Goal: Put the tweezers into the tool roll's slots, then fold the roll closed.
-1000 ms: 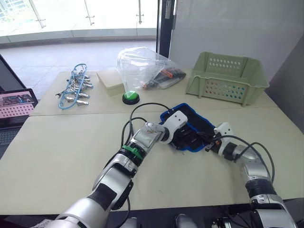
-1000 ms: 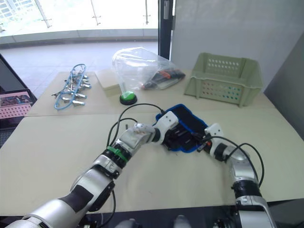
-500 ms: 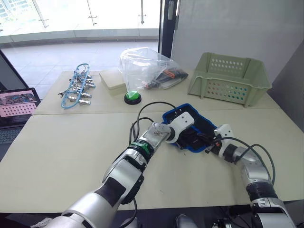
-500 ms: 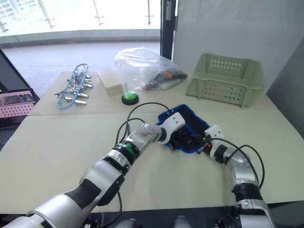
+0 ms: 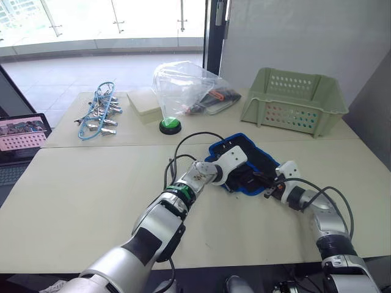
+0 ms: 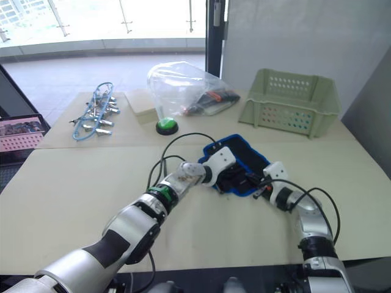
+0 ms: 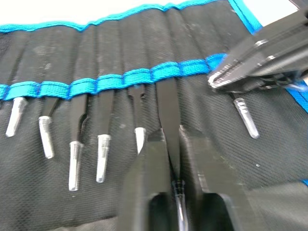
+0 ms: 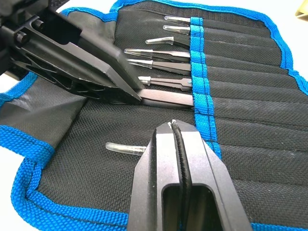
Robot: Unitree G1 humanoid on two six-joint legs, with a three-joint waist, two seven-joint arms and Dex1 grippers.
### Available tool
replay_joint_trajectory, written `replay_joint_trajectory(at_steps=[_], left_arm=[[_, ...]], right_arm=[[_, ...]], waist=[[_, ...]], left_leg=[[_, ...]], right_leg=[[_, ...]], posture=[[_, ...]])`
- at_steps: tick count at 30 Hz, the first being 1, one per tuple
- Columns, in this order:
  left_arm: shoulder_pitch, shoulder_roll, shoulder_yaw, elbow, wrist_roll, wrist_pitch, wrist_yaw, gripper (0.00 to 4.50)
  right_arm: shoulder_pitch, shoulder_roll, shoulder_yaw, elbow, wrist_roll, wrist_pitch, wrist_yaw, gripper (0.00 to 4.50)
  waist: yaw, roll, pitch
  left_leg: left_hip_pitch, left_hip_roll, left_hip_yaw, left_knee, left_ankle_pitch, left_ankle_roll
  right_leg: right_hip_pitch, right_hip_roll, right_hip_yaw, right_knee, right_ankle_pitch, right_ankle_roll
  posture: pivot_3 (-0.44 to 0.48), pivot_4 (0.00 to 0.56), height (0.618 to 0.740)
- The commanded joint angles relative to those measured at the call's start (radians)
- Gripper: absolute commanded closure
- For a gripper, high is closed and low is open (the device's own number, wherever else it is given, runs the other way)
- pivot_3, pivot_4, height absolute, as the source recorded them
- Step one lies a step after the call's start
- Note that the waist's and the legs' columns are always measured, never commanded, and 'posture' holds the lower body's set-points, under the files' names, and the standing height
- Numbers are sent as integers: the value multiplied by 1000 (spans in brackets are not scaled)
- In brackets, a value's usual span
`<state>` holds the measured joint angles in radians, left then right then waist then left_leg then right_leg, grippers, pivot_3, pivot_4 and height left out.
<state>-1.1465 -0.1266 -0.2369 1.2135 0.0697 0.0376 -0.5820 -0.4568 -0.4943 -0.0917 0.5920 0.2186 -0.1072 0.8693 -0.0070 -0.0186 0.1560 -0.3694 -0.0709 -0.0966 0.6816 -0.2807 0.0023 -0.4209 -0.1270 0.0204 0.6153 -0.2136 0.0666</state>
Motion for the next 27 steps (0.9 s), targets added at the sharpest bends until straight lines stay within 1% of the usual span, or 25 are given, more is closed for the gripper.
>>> replay_joint_trajectory(at_steps=[1,2,3,5,6,8,9,10,13,16,19,20,23,26,27], left_arm=[[-32,-51,37,-40,-26,22,-18,2359],[-28,-42,41,-57,-28,23,-24,2081],[-19,-29,48,-82,-34,28,-27,1678],[14,-4,49,-148,-40,48,-49,1087],[48,16,45,-214,-46,70,-75,779],[154,80,45,-445,-77,149,-133,98],[200,107,51,-558,-95,191,-156,45],[231,123,54,-637,-107,225,-167,45],[314,198,99,-891,-175,356,-182,45],[378,291,167,-1063,-225,437,-169,45],[454,393,248,-1175,-253,465,-149,45],[506,438,291,-1216,-264,465,-149,45],[640,534,371,-1303,-296,468,-150,45],[748,573,427,-1366,-338,462,-142,45],[809,589,449,-1398,-349,457,-146,45]], right_arm=[[2,0,1,43,-14,-5,-4,4500],[-2,1,2,49,-15,-8,-3,4500],[-6,2,3,56,-16,-11,-3,4500],[-13,5,5,71,-19,-19,-3,4500],[-18,7,7,80,-21,-22,-3,4500],[-27,10,10,98,-23,-29,0,4500],[-30,10,10,105,-23,-32,2,4500],[-33,9,11,111,-22,-35,3,4500],[-46,7,13,128,-22,-41,11,4500],[-60,6,8,141,-13,-46,24,4500],[-69,5,-10,139,8,-45,40,4500],[-71,4,-16,135,17,-45,48,4500],[-75,0,-32,130,34,-44,66,4500],[-83,-7,-45,129,49,-41,81,4500],[-91,-14,-47,129,51,-38,89,4500]], waist=[[-3,0,0],[-5,0,0],[-6,0,0],[-8,0,0],[-8,0,0],[-11,1,-1],[-13,1,-1],[-14,1,-1],[-13,1,-1],[-9,1,-1],[-11,1,-1],[-13,2,-1],[-18,2,-1],[-10,2,-1],[-4,2,-1]], left_leg=[[0,0,0,0,0,0],[0,0,0,0,0,0],[0,0,0,0,0,0],[0,0,0,0,0,0],[0,0,0,0,0,0],[0,0,-1,0,0,0],[0,1,-1,0,0,0],[0,1,-3,-1,0,0],[0,1,-4,0,0,0],[1,0,-4,3,0,0],[2,0,-5,3,0,0],[2,1,-4,3,0,0],[2,1,-4,1,0,0],[1,1,-5,0,0,0],[1,1,-5,1,0,0]], right_leg=[[0,0,0,0,0,0],[0,0,0,0,0,0],[0,0,0,0,0,0],[0,0,0,1,0,0],[-1,0,0,1,0,0],[-1,0,1,1,0,0],[-1,0,1,2,0,0],[-2,0,3,8,0,0],[-3,0,4,10,0,0],[-2,0,5,10,0,0],[-2,0,5,10,0,0],[-2,0,5,10,0,0],[-4,1,6,11,0,0],[-4,0,6,11,0,0],[-4,0,6,10,0,0]], posture=[[0,150,740],[0,150,740],[0,150,740],[0,150,740],[0,150,740],[0,150,740],[0,150,740],[0,150,740],[0,150,740],[0,150,740],[0,150,740],[0,150,740],[0,150,740],[0,150,740],[0,150,740]])
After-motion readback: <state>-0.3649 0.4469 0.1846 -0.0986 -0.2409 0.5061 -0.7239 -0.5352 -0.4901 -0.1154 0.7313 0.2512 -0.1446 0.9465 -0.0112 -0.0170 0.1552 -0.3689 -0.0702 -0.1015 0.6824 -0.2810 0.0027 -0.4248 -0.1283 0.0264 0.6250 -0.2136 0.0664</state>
